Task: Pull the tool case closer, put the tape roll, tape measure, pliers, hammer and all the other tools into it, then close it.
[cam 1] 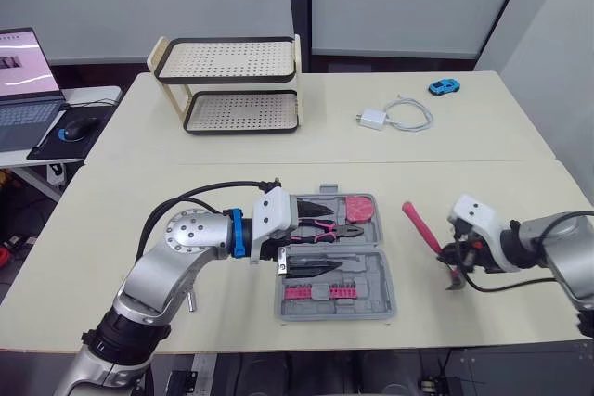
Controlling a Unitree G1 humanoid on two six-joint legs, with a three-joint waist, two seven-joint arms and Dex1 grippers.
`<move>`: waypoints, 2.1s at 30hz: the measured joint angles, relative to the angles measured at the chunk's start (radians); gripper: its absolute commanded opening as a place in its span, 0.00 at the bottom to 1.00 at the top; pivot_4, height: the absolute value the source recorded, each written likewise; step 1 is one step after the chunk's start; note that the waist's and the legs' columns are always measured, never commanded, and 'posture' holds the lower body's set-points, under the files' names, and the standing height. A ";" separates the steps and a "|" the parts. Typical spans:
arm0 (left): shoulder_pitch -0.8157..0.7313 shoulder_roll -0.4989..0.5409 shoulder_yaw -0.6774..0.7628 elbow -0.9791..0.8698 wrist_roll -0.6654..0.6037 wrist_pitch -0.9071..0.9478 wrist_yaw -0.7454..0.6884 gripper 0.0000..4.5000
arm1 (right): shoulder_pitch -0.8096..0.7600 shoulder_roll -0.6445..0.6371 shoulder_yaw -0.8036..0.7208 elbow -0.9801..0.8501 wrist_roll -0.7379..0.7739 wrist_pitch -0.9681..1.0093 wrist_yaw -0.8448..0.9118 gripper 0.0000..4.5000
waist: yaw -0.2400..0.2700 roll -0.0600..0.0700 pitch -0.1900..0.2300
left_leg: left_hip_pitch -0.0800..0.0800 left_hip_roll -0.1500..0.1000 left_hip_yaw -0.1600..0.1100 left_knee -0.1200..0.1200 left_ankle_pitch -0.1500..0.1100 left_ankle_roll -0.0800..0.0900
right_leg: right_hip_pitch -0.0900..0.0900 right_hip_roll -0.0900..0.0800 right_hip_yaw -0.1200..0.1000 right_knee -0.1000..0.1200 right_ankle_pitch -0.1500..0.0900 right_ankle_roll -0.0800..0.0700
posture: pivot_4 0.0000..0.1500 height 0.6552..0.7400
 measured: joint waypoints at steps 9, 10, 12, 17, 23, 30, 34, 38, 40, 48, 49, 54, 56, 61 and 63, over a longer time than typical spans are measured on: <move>0.000 0.000 -0.008 0.000 0.001 0.000 -0.007 1.00 | 0.032 0.216 -0.047 -0.153 -0.017 0.297 -0.354 0.03 | 0.008 0.000 0.000 | -0.002 -0.001 0.000 0.000 0.000 0.000 | -0.002 -0.001 0.000 0.000 0.000 0.000 | 1.00 1.00; 0.000 0.000 -0.008 0.000 0.001 0.000 -0.007 1.00 | 0.041 0.237 -0.052 -0.165 -0.018 0.312 -0.387 0.03 | 0.008 0.000 0.000 | -0.002 -0.001 0.000 0.000 0.000 0.000 | -0.002 0.000 0.000 0.000 0.000 0.000 | 1.00 1.00; 0.000 0.000 -0.010 0.000 0.000 0.000 -0.007 1.00 | 0.053 0.274 -0.060 -0.182 -0.020 0.329 -0.443 0.03 | 0.007 0.000 0.000 | -0.002 -0.001 0.000 0.000 0.000 0.000 | -0.002 0.000 0.000 0.000 0.000 0.000 | 1.00 1.00; 0.000 0.000 -0.015 0.000 0.000 0.000 -0.007 1.00 | 0.065 0.317 -0.061 -0.195 -0.015 0.337 -0.531 0.03 | 0.004 0.000 0.000 | -0.002 -0.001 0.001 0.000 0.000 0.000 | -0.003 0.000 0.000 0.000 0.000 0.000 | 1.00 1.00; -0.001 -0.001 -0.015 0.000 0.000 0.000 -0.007 1.00 | 0.077 0.352 -0.060 -0.155 -0.011 0.290 -0.617 0.03 | 0.001 0.000 0.000 | -0.002 -0.002 0.001 0.000 0.000 0.000 | -0.003 0.001 0.000 0.000 0.000 0.000 | 1.00 1.00; -0.001 -0.001 -0.015 0.000 0.001 0.001 -0.007 1.00 | 0.077 0.365 -0.065 -0.138 0.021 0.262 -0.651 0.40 | -0.001 0.000 0.000 | -0.001 -0.002 0.001 0.000 0.000 0.000 | -0.003 0.001 0.000 0.001 0.000 0.000 | 1.00 1.00; -0.001 -0.001 -0.015 0.000 0.001 0.002 -0.007 1.00 | 0.077 0.322 -0.078 -0.171 0.062 0.257 -0.634 0.72 | -0.001 0.000 0.000 | -0.002 -0.001 0.001 0.000 0.000 0.000 | -0.003 0.001 0.000 0.001 0.000 0.000 | 1.00 1.00; -0.001 0.000 -0.016 0.000 0.001 0.002 -0.008 1.00 | 0.085 0.236 -0.153 -0.278 0.127 0.268 -0.571 0.80 | -0.001 0.000 0.000 | -0.002 -0.002 0.001 0.000 0.000 0.000 | -0.002 0.001 0.000 0.000 0.000 0.000 | 1.00 1.00; 0.001 -0.003 -0.016 0.000 -0.002 -0.003 -0.010 1.00 | 0.147 0.194 -0.188 -0.340 0.166 0.222 -0.529 0.80 | 0.001 0.000 0.000 | -0.002 -0.001 0.001 -0.001 0.000 0.000 | -0.002 0.001 -0.001 0.000 0.000 0.000 | 1.00 1.00; -0.001 -0.022 -0.017 -0.008 -0.029 -0.016 -0.026 1.00 | 0.436 0.211 -0.261 -0.374 0.183 -0.212 -0.468 0.80 | -0.002 0.000 0.000 | 0.000 -0.001 0.002 -0.001 0.000 0.000 | -0.001 0.002 0.000 0.000 0.000 0.001 | 1.00 1.00; -0.002 -0.021 -0.017 -0.007 -0.030 -0.016 -0.029 1.00 | 0.466 0.224 -0.261 -0.365 0.178 -0.266 -0.471 0.80 | -0.002 0.000 0.000 | 0.000 0.000 0.002 -0.001 0.000 0.000 | -0.001 0.003 -0.001 0.000 0.000 0.001 | 1.00 1.00; -0.007 -0.021 -0.019 -0.006 -0.028 -0.018 -0.039 1.00 | 0.526 0.268 -0.212 -0.258 0.137 -0.446 -0.502 0.80 | -0.003 0.000 0.000 | 0.000 0.000 0.003 0.000 0.000 0.000 | -0.001 0.002 0.001 0.000 0.000 0.000 | 1.00 1.00; -0.008 -0.020 -0.019 -0.006 -0.026 -0.019 -0.040 1.00 | 0.516 0.268 -0.196 -0.232 0.127 -0.478 -0.515 0.80 | -0.003 0.000 0.000 | 0.000 0.000 0.003 0.000 0.000 0.000 | -0.001 0.003 0.000 0.000 0.000 0.000 | 1.00 1.00; -0.011 -0.018 -0.023 -0.002 -0.019 -0.020 -0.041 1.00 | 0.439 0.283 -0.157 -0.209 0.136 -0.440 -0.549 0.80 | -0.002 0.000 0.000 | 0.000 0.000 0.002 0.000 0.000 0.000 | -0.001 0.002 0.000 0.000 0.000 0.000 | 1.00 1.00; -0.011 -0.017 -0.023 -0.002 -0.019 -0.020 -0.040 1.00 | 0.417 0.283 -0.145 -0.213 0.139 -0.397 -0.563 0.80 | -0.001 0.000 0.000 | 0.000 0.000 0.002 0.000 0.000 0.000 | -0.001 0.002 0.000 0.000 0.000 0.000 | 1.00 1.00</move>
